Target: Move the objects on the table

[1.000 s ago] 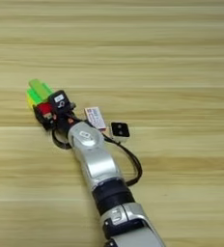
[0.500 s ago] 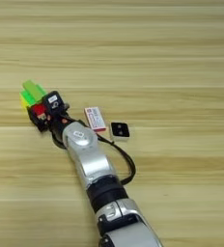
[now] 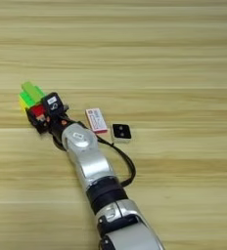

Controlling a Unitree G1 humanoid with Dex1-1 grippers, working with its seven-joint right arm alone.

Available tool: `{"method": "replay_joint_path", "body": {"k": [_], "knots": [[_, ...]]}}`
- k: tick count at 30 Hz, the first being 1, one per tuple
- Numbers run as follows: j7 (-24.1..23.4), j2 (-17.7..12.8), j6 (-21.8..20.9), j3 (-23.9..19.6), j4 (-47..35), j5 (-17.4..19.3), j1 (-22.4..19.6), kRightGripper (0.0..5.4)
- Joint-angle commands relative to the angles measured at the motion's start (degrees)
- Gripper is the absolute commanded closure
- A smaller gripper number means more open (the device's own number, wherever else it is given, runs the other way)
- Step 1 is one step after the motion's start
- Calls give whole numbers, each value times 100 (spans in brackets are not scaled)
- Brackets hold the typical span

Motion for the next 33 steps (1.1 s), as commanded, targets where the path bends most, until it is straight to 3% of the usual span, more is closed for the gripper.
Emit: {"method": "replay_joint_path", "body": {"k": [1,11,15,21,30,33], "knots": [[-38,39,-78,-5,-110,-51,-338,148],[-82,36,-98,-22,-168,-85,-309,21],[-100,-64,-34,-59,-514,-84,-142,6],[-119,-312,212,-163,-1601,-40,507,6],[-76,-563,789,-169,-3410,74,1917,6],[-79,-578,942,-156,-3713,137,2210,6]]}}
